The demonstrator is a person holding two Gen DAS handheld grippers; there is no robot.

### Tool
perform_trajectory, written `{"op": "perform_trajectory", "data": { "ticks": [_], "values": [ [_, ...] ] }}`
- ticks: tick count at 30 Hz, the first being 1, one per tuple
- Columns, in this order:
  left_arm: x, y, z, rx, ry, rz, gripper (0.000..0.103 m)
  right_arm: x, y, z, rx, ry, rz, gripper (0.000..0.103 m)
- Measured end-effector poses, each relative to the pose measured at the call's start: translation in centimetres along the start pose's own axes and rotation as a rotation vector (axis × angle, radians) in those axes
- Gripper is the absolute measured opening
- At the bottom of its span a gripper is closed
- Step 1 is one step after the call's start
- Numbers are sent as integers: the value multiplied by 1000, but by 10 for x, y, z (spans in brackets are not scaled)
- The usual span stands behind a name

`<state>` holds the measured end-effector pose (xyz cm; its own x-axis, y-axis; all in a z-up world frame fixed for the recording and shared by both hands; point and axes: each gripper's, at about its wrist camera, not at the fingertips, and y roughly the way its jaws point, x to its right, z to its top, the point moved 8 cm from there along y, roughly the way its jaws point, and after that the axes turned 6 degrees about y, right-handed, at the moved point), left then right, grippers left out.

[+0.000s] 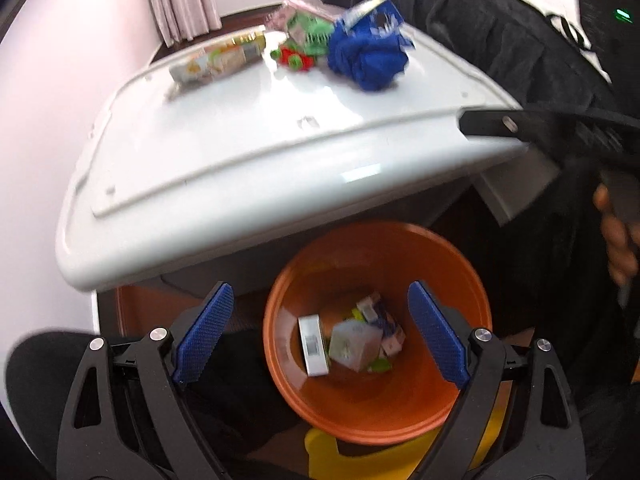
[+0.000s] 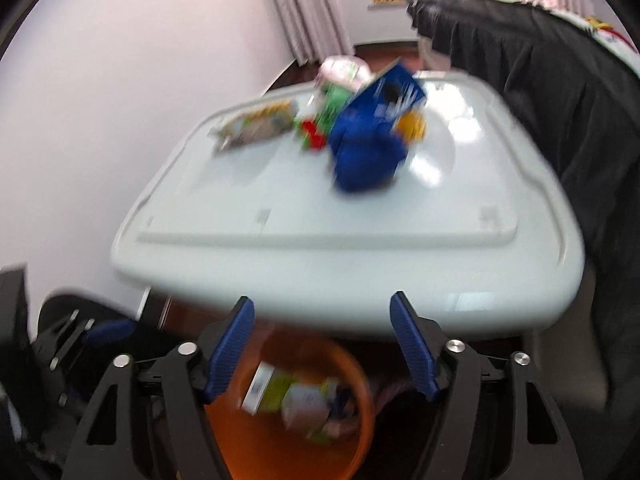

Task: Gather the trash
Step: 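Grasp the blue cloth with the right tool while the left tool grasps the orange snack bag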

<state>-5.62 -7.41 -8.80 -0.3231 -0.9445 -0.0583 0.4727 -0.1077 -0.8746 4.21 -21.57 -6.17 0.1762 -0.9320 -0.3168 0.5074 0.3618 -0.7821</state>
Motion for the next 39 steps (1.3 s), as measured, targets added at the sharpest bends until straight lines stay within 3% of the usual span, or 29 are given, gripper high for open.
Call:
{"op": "perform_trajectory", "data": {
  "ticks": [6, 12, 16, 18, 21, 28, 33, 36, 39],
  "values": [
    [-20, -1, 36, 38, -72, -8, 87, 17, 39, 79, 42, 60, -35, 71],
    [-42, 3, 68, 64, -107, 12, 87, 27, 89, 117, 11, 86, -52, 73],
    [-54, 9, 82, 67, -106, 31, 87, 26, 117, 119, -30, 97, -51, 74],
    [-59, 12, 89, 68, -100, 42, 87, 24, 127, 116, -53, 85, -54, 58],
    [-68, 19, 101, 68, -80, 67, 87, 20, 126, 115, -59, 71, -52, 49],
    [-98, 41, 147, 68, 56, 132, 87, 8, 80, 85, -71, 77, 85, 47],
    [-127, 64, 186, 79, 106, 136, 87, 8, 50, 67, -10, 57, 102, 47],
    [-135, 84, 207, 74, 159, 101, 87, 12, 50, 60, -18, 75, 109, 47],
    [-144, 108, 224, 46, 211, 114, 87, 11, 51, 65, -4, 82, 123, 47]
  ]
}}
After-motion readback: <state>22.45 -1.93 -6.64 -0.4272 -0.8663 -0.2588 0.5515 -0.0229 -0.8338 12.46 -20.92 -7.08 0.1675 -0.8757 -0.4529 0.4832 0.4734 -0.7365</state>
